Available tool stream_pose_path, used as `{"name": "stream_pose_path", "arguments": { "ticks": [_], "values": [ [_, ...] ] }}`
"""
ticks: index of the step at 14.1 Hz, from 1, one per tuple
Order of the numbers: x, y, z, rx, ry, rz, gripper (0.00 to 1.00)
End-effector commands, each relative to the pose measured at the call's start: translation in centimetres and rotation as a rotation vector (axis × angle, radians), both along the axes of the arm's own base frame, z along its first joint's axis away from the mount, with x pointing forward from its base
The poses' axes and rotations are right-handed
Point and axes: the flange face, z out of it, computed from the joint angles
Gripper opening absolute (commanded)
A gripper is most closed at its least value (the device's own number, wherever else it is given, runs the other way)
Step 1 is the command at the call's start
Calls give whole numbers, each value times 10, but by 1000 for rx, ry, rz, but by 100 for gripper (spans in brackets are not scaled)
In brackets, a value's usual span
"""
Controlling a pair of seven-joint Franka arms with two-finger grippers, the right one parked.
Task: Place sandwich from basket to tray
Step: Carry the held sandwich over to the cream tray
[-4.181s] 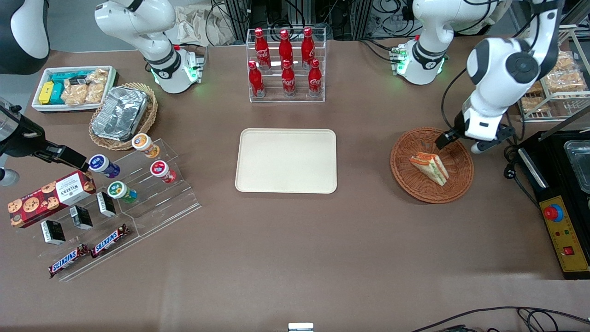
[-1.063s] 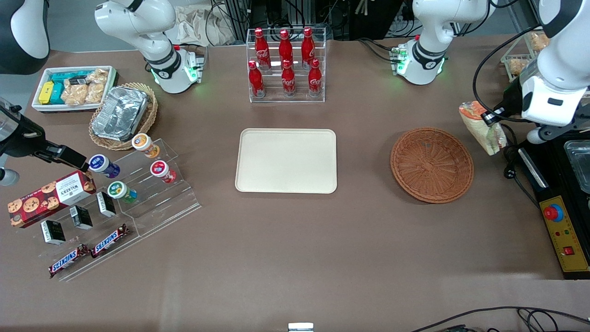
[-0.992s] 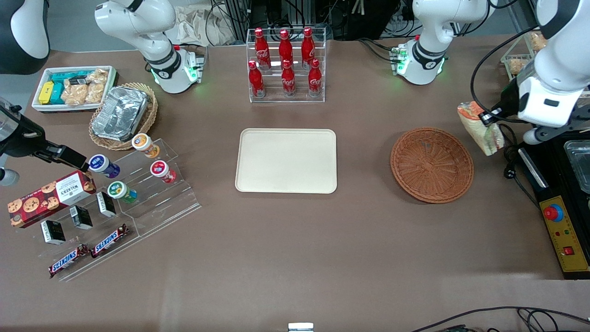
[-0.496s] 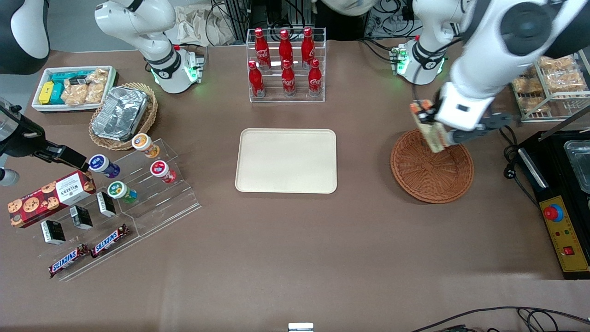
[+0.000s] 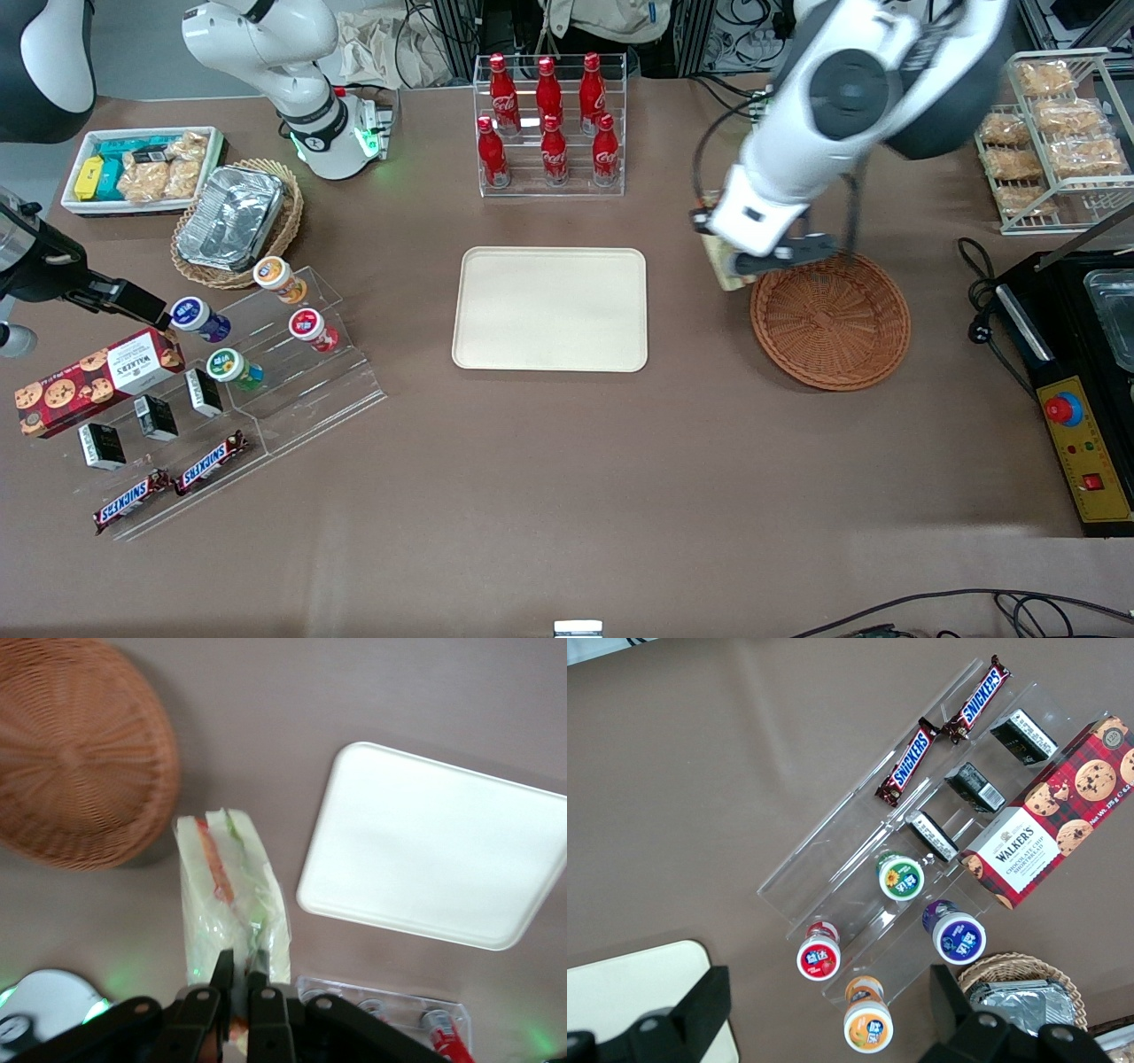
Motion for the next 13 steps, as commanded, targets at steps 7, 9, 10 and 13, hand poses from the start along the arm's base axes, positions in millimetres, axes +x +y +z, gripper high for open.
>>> {"name": "stream_pose_path", "arguments": {
  "ticks": [7,9,10,13],
  "values": [
    [-11,-55,-64,-157,-98,-131,0],
    [-18,-74,-98,-164,-95,-151,0],
    [-17,-78,-119,-159,-85,-151,0],
    [-26,-109,-164,-167,-115,-200,0]
  ]
}}
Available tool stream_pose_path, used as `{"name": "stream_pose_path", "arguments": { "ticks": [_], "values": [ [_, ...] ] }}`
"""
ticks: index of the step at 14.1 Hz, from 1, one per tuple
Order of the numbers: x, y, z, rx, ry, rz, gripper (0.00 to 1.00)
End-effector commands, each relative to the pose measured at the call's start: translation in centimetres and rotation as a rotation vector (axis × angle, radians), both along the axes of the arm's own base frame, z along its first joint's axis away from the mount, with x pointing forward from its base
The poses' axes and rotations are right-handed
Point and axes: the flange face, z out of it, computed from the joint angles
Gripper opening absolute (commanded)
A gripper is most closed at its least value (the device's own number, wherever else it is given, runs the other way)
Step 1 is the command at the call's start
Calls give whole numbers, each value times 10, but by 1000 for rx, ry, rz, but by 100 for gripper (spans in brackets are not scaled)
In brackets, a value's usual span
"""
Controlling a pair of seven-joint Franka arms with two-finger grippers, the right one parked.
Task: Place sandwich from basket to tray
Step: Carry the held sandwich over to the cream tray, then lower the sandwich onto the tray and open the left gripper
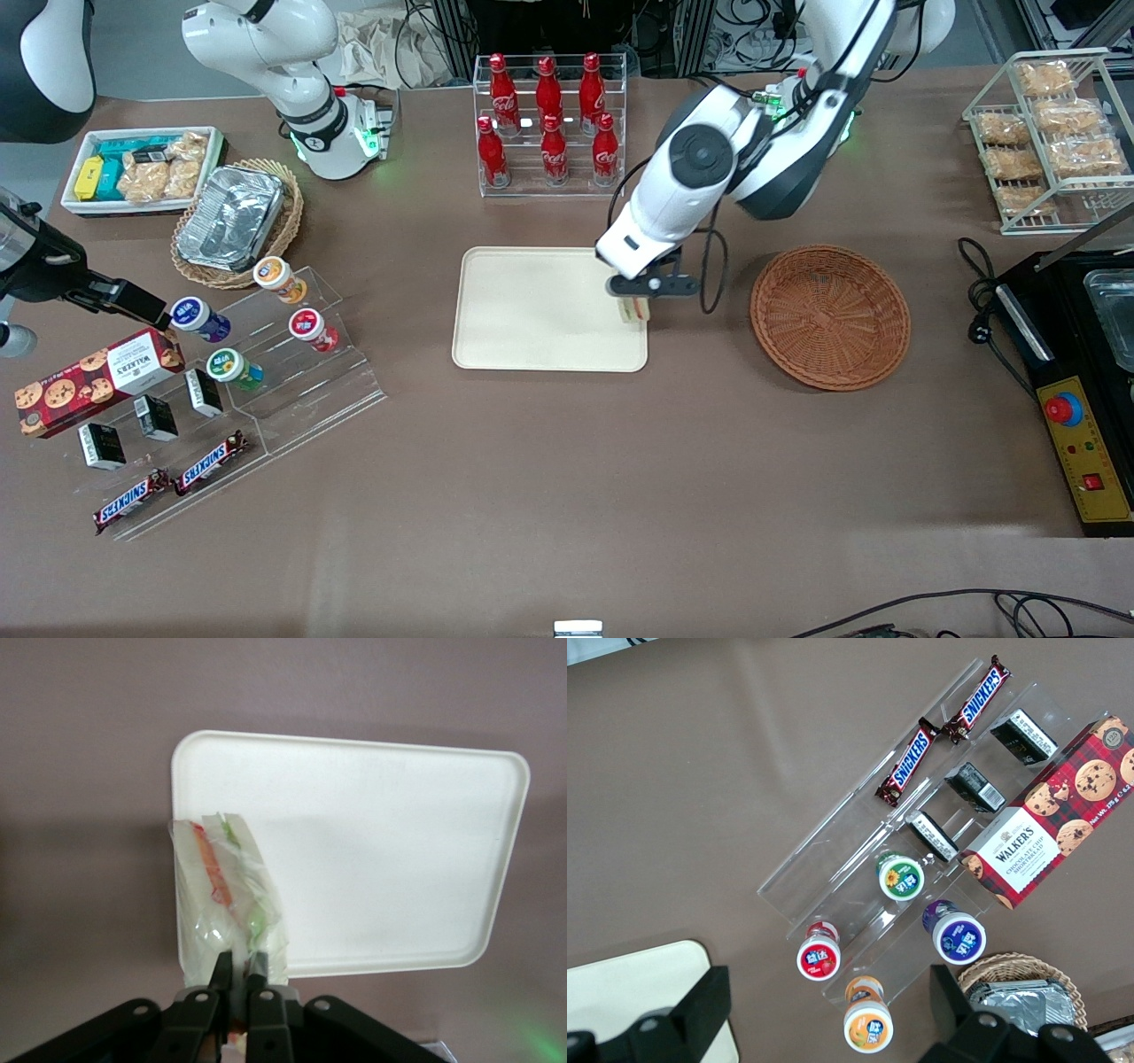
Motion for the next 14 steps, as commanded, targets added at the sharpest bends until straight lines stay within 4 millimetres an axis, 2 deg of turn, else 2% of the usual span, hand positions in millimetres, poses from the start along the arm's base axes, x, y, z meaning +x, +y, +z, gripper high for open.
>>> {"name": "stream_pose_path", "arguments": {
  "ticks": [1,4,9,10,11,12,14],
  "values": [
    [-2,-20,-23,-18,-45,-53,0],
    [4,-23,-52,5,-78,-81,0],
    [5,-23,-82,25,-106,-109,0],
    [4,-25,-84,24,-107,-110,17],
    [1,-27,-85,26,-107,-116,68],
    [1,-27,-84,25,-109,-117,98],
    [2,-26,-82,26,-110,-109,99]
  ]
}}
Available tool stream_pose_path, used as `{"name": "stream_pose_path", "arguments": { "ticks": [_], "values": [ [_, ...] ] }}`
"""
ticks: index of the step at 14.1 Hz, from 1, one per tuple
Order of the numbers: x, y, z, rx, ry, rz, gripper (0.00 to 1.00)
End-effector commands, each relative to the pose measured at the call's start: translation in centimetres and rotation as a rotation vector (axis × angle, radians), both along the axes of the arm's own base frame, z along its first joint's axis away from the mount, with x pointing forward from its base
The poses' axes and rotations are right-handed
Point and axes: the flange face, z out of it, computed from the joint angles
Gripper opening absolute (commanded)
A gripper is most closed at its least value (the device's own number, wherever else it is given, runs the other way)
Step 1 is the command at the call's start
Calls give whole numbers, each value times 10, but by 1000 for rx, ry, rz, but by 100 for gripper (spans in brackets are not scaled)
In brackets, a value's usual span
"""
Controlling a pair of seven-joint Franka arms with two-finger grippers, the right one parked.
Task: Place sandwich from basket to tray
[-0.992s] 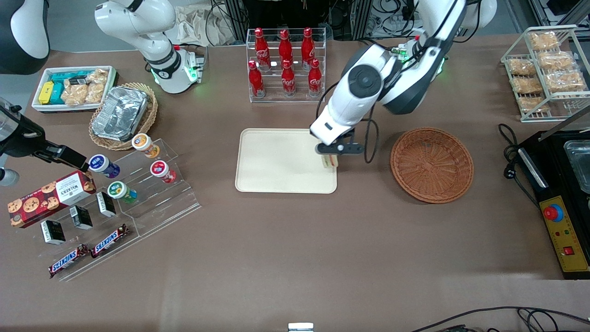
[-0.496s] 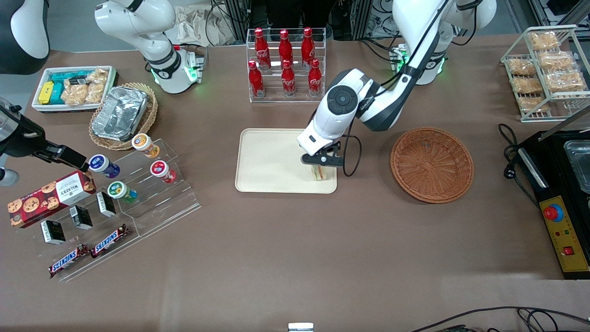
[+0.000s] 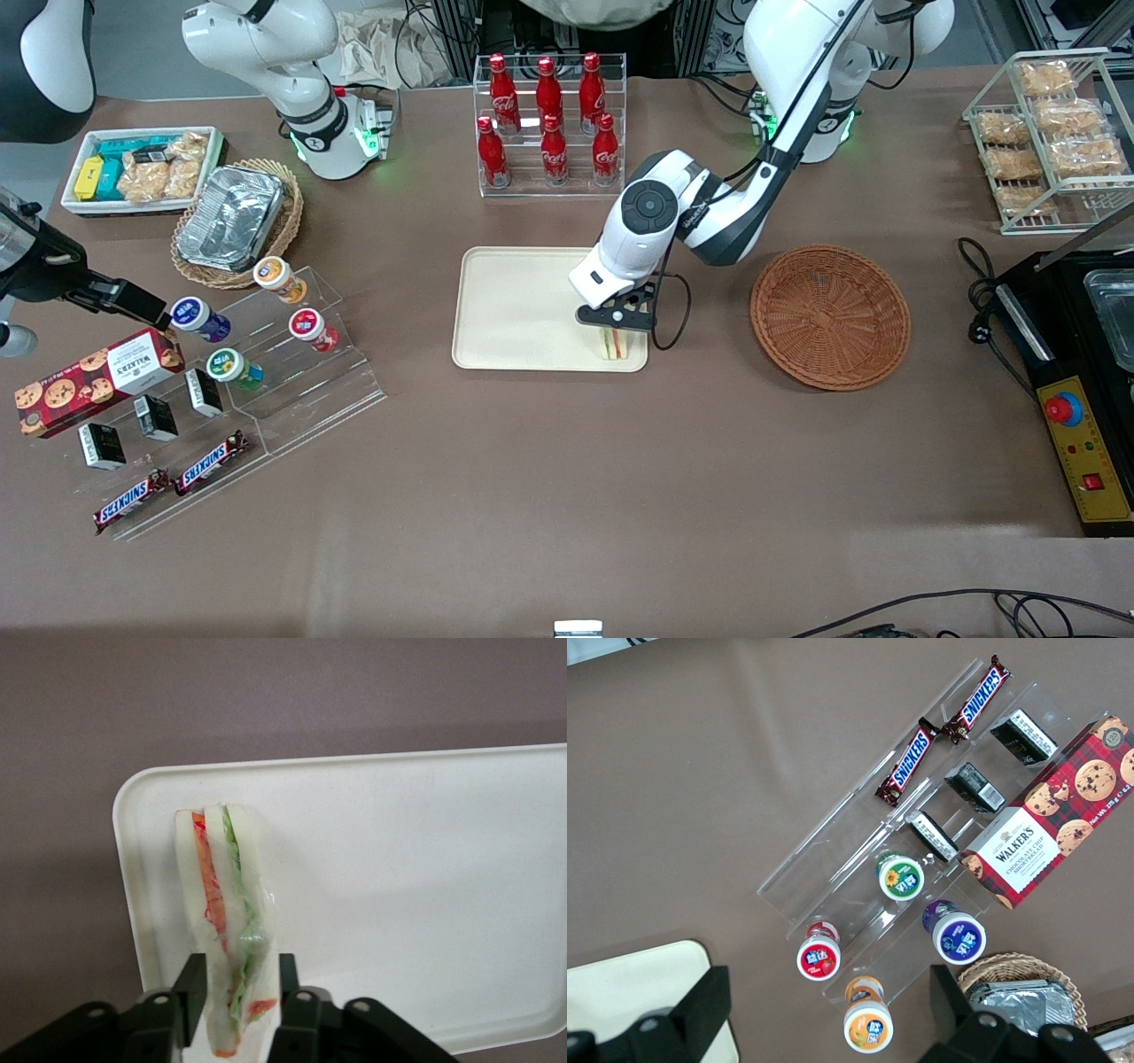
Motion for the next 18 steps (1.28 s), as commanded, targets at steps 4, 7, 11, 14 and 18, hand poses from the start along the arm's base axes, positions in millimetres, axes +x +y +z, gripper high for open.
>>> {"name": "stream_pose_path", "arguments": {
  "ticks": [4,7,11,14,18],
  "values": [
    [13,27,67,29,-16,24,99],
    [29,72,126,68,-67,-29,99],
    [40,148,195,142,-15,28,99],
    [52,214,228,305,-81,81,99],
    [64,293,252,321,-63,238,99]
  ]
}}
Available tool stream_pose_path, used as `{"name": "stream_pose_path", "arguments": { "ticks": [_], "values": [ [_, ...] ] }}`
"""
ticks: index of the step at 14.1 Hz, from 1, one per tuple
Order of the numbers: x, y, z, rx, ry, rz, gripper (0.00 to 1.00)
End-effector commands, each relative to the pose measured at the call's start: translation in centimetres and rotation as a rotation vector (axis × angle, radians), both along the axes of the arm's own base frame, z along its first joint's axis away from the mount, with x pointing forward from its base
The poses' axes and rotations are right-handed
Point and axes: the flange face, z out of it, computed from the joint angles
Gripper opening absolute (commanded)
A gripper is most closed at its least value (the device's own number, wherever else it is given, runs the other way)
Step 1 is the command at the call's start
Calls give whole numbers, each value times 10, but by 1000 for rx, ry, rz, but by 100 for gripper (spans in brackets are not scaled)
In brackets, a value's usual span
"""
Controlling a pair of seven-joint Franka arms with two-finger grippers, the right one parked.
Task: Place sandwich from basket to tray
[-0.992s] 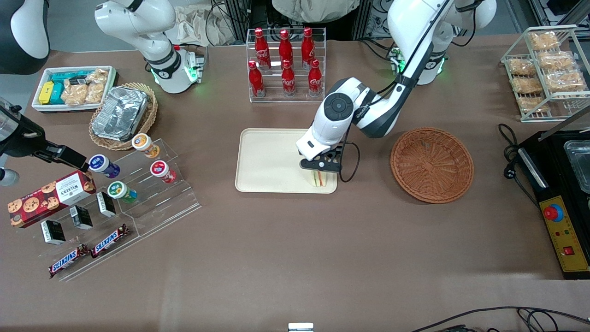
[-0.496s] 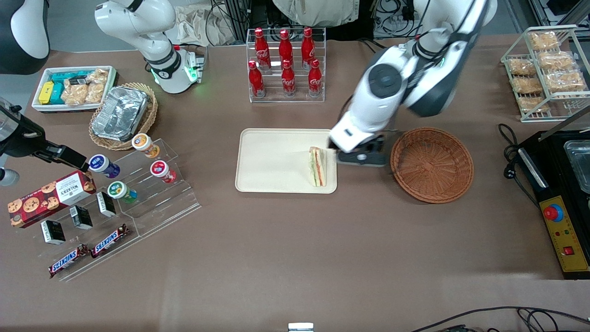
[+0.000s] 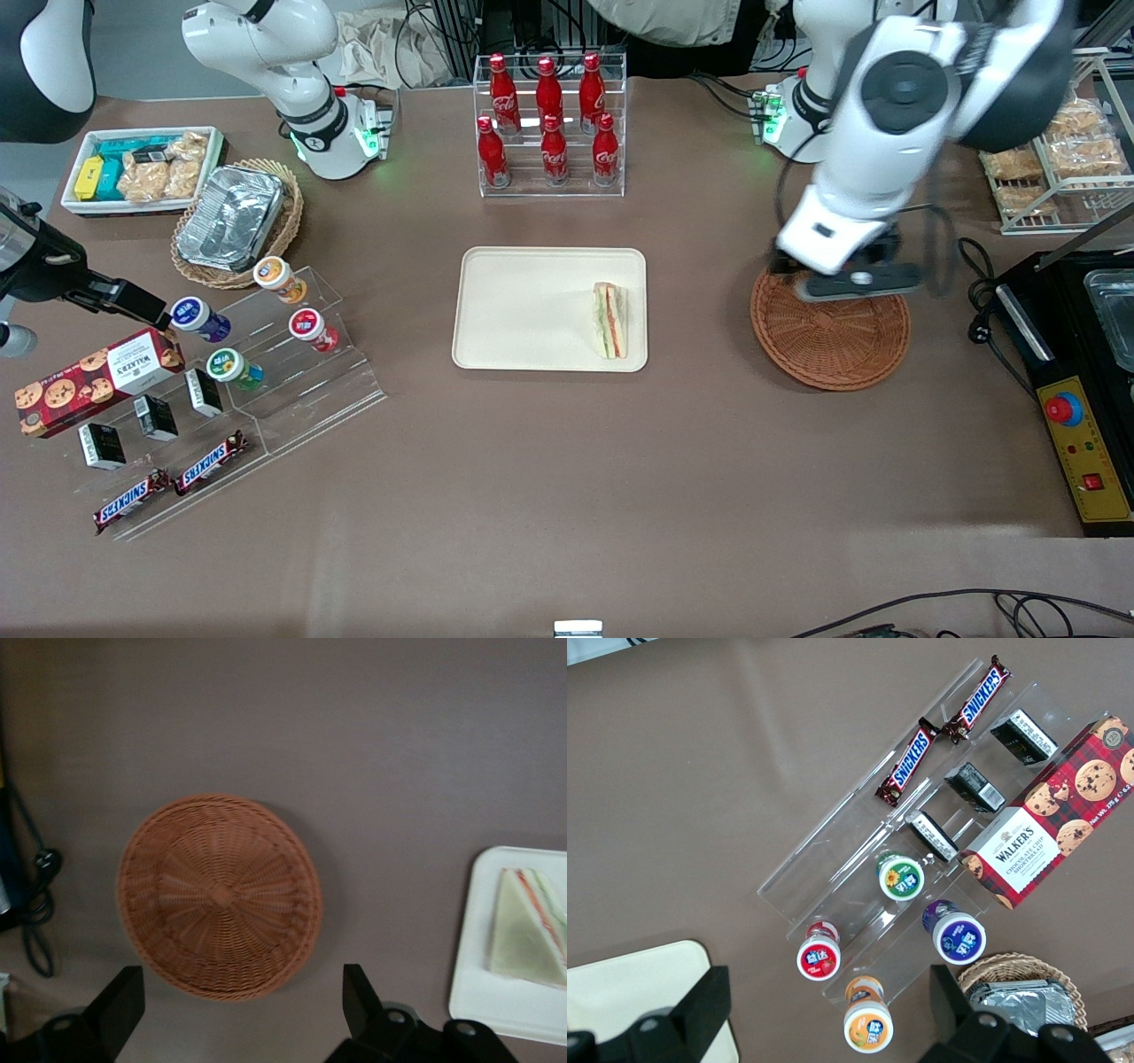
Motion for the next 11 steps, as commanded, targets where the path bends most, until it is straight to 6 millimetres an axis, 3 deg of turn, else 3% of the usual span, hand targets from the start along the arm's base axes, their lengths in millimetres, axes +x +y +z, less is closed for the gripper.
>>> {"name": "stream_pose_path", "arguments": {
  "ticks": [1,2,4,6,8,11],
  "values": [
    [0,34,16,15,-19,55,99],
    [2,40,17,19,-20,62,99],
    [9,71,18,11,-14,92,99],
    [8,77,29,5,-9,-1,99],
    [6,105,38,-4,7,-21,99],
    [3,127,47,-88,10,-29,99]
  ]
}}
